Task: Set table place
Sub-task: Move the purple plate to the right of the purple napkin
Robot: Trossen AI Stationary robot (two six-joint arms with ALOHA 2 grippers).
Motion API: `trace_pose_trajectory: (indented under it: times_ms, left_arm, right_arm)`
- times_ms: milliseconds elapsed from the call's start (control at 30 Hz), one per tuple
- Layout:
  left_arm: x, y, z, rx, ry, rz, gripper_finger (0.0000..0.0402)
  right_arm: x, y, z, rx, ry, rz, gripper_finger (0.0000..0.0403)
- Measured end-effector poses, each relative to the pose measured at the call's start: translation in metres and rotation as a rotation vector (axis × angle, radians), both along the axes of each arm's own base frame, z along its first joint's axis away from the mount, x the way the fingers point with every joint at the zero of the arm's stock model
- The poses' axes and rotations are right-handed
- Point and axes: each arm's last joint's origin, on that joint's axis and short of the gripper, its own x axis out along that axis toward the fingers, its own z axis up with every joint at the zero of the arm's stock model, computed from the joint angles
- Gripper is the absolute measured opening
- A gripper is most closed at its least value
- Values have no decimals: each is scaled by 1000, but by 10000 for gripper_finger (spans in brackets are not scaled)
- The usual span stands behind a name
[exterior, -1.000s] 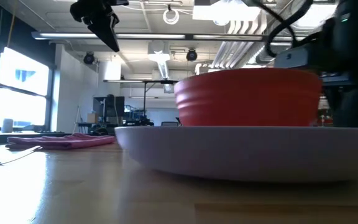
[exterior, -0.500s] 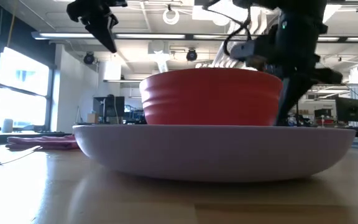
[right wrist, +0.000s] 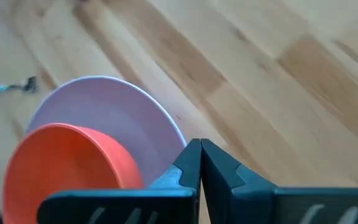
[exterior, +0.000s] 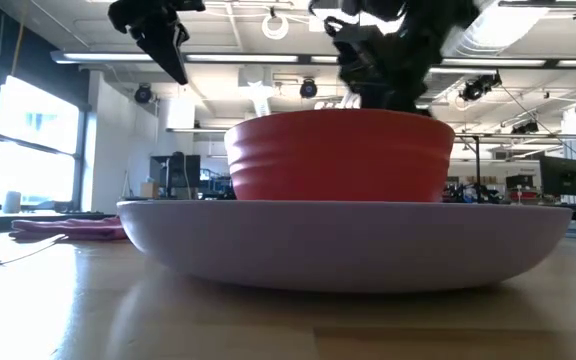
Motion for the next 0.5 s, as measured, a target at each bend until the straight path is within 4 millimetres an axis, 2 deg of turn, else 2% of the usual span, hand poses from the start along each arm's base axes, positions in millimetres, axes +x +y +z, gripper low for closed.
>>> trace_pose_trajectory:
  times_ms: [133, 233, 333, 500]
  left_arm:
    - [0, 0, 0, -9, -11, 18, 0]
    - [0, -2, -1, -73, -23, 6, 0]
    - [-1, -12, -6, -156, 7, -53, 0]
    - [3, -46, -36, -265, 78, -148, 0]
  right_arm:
    - [11, -10, -16, 44, -5, 119, 0]
    - [11, -11, -17, 46, -7, 164, 0]
    - [5, -13, -6, 27, -26, 176, 0]
    - [-16, -24, 23, -45, -67, 153, 0]
